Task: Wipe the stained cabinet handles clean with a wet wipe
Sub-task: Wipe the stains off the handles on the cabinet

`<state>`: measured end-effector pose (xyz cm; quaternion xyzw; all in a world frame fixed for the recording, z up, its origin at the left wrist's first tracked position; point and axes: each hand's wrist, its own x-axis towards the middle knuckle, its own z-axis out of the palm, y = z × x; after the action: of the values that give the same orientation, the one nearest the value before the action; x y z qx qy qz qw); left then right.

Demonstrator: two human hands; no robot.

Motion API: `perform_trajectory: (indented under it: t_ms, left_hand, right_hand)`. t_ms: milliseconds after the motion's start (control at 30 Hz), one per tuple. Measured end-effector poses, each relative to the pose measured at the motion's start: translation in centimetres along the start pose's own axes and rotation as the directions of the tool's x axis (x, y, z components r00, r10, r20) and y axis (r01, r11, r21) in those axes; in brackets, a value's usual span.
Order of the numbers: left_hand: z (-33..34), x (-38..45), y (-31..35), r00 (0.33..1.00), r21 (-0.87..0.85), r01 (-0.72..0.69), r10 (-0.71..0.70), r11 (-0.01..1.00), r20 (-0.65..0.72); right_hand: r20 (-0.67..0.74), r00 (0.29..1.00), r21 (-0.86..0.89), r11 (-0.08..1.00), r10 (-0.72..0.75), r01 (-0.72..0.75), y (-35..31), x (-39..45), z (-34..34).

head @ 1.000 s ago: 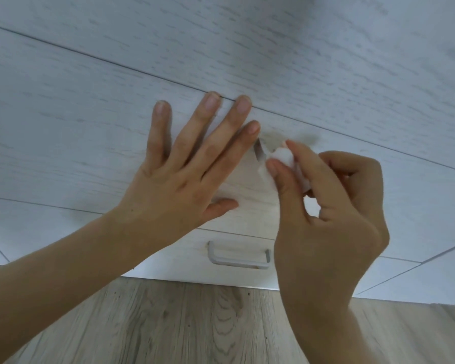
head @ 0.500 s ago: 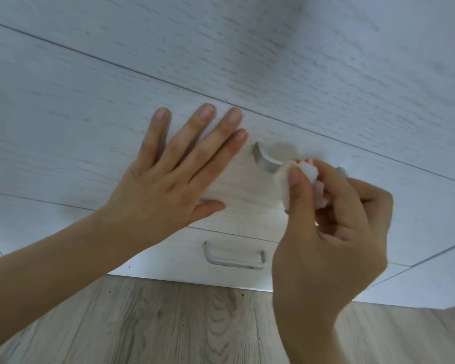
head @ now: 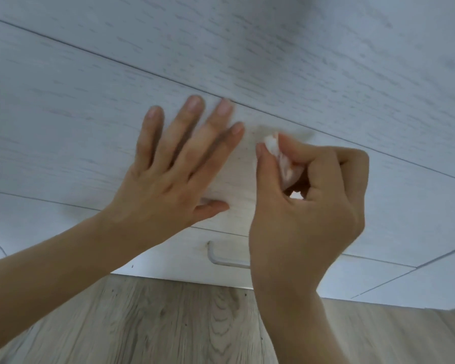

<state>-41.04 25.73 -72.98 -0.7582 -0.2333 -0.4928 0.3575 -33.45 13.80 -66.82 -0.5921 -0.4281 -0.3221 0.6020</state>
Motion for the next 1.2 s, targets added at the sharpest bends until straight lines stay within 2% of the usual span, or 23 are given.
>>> perform_trajectory:
  t_ms: [133,200,333,467,533,633,767,900,1033,1133,1200]
  left_hand:
    - [0.3,-0.3,0.4,0.999,-0.029,0.034,-0.034,0.999,-0.007]
    - [0.2,-0.2,0.4,1.0,-0.041,0.03,-0.031,0.999,-0.007]
    - [-0.3,-0.4,0.4,1.0,-0.031,0.012,-0.012,0.999,0.018]
    - [-0.5,-0.5,0.6,0.999,-0.029,-0.02,0.021,0.999,0.048]
    - [-0.6,-0.6,0.8,0.998,-0.026,-0.024,0.026,0.999,0.052]
    - [-0.5,-0.8,1.0,0.997,-0.018,-0.048,0.049,0.999,0.063]
    - [-0.3,-0.9,1.2,0.995,-0.009,-0.07,0.07,0.998,0.076]
    - [-0.3,-1.4,0.6,0.99,0.0,-0.108,0.108,0.994,0.091]
    - [-0.7,-3.3,0.3,0.964,0.014,-0.217,0.211,0.976,0.164]
    - [-1.5,-6.0,0.8,0.943,-0.019,-0.232,0.23,0.972,0.239]
    - [-1.9,-8.1,1.3,0.942,-0.039,-0.17,0.174,0.985,0.288]
  right_hand:
    - [0.046,0.995,-0.108,0.989,-0.092,0.097,0.2,0.1,0.2]
    - [0.035,0.997,-0.083,0.994,-0.07,0.073,0.5,-0.3,-0.2]
    - [-0.03,0.995,0.011,0.995,0.098,-0.097,1.1,-1.1,-1.2]
    - [-0.1,0.959,0.043,0.964,0.264,-0.261,2.0,-0.4,-2.6]
    - [-0.132,0.92,0.091,0.928,0.37,-0.36,2.8,0.1,-3.4]
    - [-0.156,0.819,0.227,0.827,0.552,-0.514,4.1,1.0,-4.3]
    - [-0.069,0.769,0.288,0.751,0.635,-0.594,4.7,2.3,-4.7]
    - [-0.018,0.767,0.293,0.736,0.642,-0.61,4.1,1.4,-4.9]
    - [-0.002,0.786,0.338,0.74,0.618,-0.581,3.3,-0.1,-5.4]
    - [0.045,0.737,0.358,0.678,0.674,-0.642,3.5,-1.9,-5.6]
    - [0.086,0.686,0.313,0.635,0.722,-0.707,4.4,-3.4,-5.7]
